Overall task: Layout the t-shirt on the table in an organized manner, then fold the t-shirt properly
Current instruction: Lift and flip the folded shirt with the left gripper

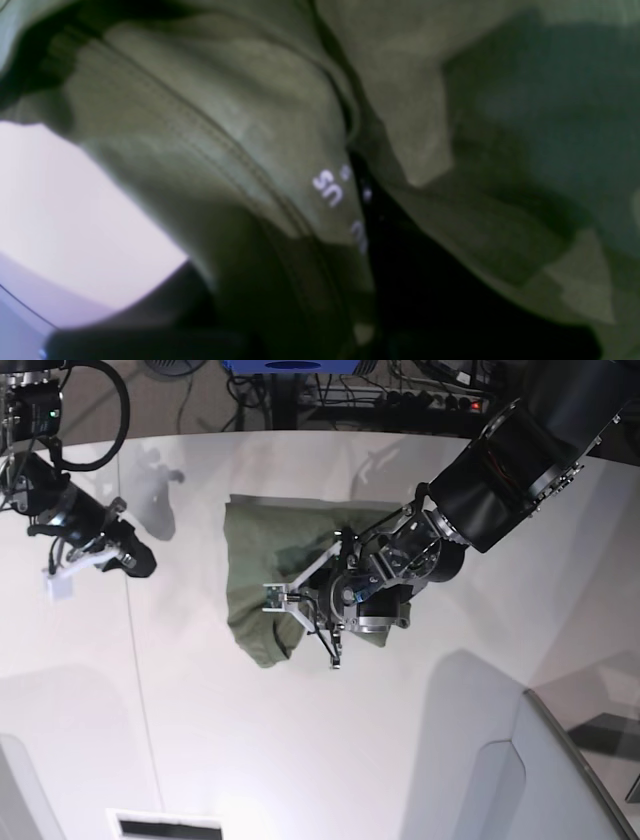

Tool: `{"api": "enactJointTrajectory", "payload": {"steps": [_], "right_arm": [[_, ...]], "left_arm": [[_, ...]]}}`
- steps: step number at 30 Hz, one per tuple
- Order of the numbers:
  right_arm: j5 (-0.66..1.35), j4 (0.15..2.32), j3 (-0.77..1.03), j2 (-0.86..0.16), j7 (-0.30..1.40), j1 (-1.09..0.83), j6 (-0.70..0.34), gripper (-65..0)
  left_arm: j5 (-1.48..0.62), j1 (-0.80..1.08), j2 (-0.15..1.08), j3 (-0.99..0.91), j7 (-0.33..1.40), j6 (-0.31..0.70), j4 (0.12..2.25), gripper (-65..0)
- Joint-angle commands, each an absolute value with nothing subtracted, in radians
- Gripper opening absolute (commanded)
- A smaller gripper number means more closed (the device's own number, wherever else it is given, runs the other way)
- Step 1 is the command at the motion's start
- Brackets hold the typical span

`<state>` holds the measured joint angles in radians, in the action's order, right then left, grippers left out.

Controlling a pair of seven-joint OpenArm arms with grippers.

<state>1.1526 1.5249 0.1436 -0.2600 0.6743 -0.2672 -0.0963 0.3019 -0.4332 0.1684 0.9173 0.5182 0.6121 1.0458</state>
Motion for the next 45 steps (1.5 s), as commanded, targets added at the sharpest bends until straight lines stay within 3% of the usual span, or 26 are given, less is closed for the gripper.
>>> {"api": "enactJointTrajectory", "payload": {"steps": [1,39,45], "right_arm": [[1.171,1.54,0.147,-0.272,0.665,-0.262,-0.11,-62.3],[1.17,1.54,0.145,-0.274,0.707,-0.26,-0.113,-62.3],[1.17,1.54,0.143,-0.274,0.707,-0.26,-0.114,-62.3]], "left_arm": [[0.277,-0.424,0.165,0.924,0.547,0.645,1.047,-65.0],[0.277,-0.341,0.17,0.915,0.75,0.645,1.118,-65.0],[0.275,-0.36,0.17,0.915,0.753,0.645,1.118,-39.3]]}}
